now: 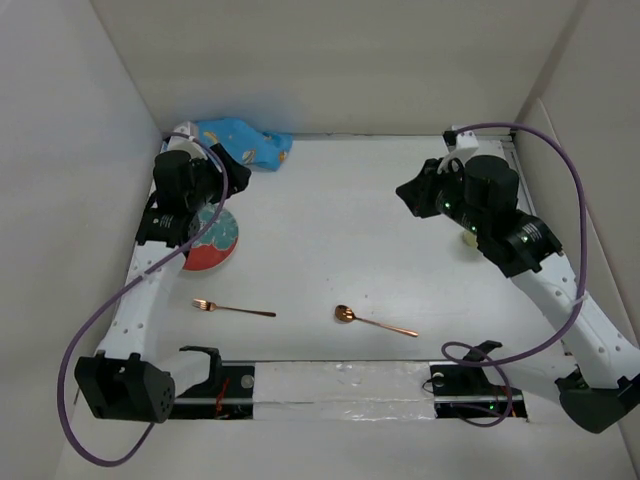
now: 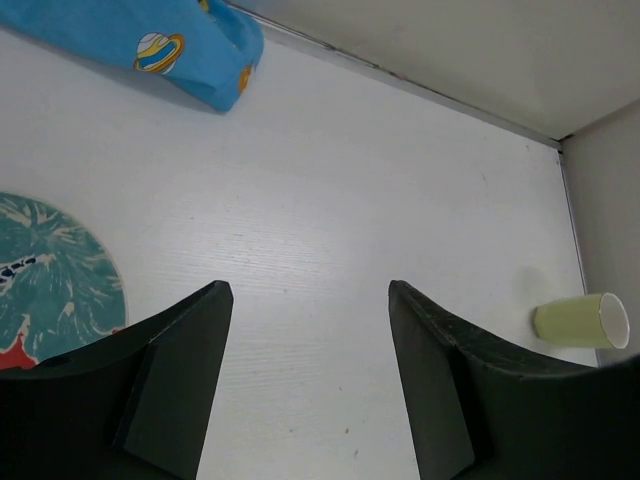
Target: Set the dinner table for one person
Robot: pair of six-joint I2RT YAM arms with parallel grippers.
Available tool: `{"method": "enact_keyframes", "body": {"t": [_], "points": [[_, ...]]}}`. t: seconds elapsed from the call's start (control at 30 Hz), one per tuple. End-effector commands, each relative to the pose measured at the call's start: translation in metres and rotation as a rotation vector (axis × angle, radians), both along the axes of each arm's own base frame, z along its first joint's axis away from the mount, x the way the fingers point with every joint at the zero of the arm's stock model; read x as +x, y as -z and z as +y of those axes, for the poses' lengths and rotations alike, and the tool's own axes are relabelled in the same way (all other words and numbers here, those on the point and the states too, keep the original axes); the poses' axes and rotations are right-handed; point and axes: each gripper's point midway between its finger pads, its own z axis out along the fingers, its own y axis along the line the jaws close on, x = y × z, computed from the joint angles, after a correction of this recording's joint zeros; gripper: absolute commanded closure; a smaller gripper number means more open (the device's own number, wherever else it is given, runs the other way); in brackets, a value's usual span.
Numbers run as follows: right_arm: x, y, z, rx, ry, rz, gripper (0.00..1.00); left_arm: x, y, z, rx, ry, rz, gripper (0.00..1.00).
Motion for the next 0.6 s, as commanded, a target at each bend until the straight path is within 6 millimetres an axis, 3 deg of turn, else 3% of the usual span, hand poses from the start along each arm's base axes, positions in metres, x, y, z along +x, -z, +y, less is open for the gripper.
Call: {"method": "enact_keyframes", "body": {"t": [0.0, 0.1, 0.13, 0.17, 0.2, 0.23, 0.27, 0.3, 0.33, 0.37, 0.4, 0.43, 0.47, 0.53, 0.57], "points": [[0.001, -0.014, -0.002, 0.039, -0.003, -0.037, 0.96, 0.009, -0.047, 0.013, -0.012, -0.054, -0.115, 0.39], [0.009, -0.009, -0.008, 0.028, 0.010, -0.023, 1.00, 0.028, -0.046, 0.035, 0.002, -0.164, -0.088, 0.52], [0.012, -0.006, -0.009, 0.025, 0.013, -0.014, 1.00, 0.040, -0.037, 0.040, 0.018, -0.191, -0.056, 0.68], [0.012, -0.003, -0.009, 0.021, 0.011, -0.008, 1.00, 0.048, -0.047, 0.047, 0.030, -0.235, -0.067, 0.79], [0.014, -0.001, -0.008, 0.018, 0.010, -0.004, 1.00, 0.053, -0.043, 0.055, 0.052, -0.274, -0.041, 0.89], [0.016, 0.002, -0.010, 0.015, 0.017, 0.001, 1.00, 0.069, -0.026, 0.058, 0.074, -0.292, 0.009, 1.00], [0.016, 0.003, -0.010, 0.015, 0.014, 0.003, 1.00, 0.080, -0.038, 0.069, 0.090, -0.336, -0.007, 1.00], [0.017, 0.007, -0.009, 0.013, 0.013, 0.009, 1.00, 0.085, -0.030, 0.073, 0.108, -0.357, 0.031, 1.00], [0.019, 0.010, -0.010, 0.015, 0.012, 0.015, 1.00, 0.103, -0.007, 0.078, 0.122, -0.372, 0.092, 1.00], [0.019, 0.012, -0.008, 0.016, 0.005, 0.020, 1.00, 0.115, -0.017, 0.083, 0.118, -0.384, 0.076, 1.00], [0.018, 0.016, -0.006, 0.019, -0.002, 0.030, 1.00, 0.121, -0.009, 0.093, 0.125, -0.407, 0.115, 1.00], [0.021, 0.019, -0.008, 0.015, 0.002, 0.038, 1.00, 0.135, 0.013, 0.093, 0.133, -0.408, 0.166, 0.83], [0.022, 0.020, -0.007, 0.015, -0.001, 0.040, 1.00, 0.144, 0.009, 0.104, 0.132, -0.438, 0.158, 0.72], [0.025, 0.023, -0.007, 0.004, 0.007, 0.042, 1.00, 0.161, 0.040, 0.118, 0.130, -0.468, 0.224, 0.53], [0.027, 0.024, -0.007, 0.001, 0.011, 0.044, 1.00, 0.168, 0.046, 0.120, 0.110, -0.463, 0.230, 0.49]]}}
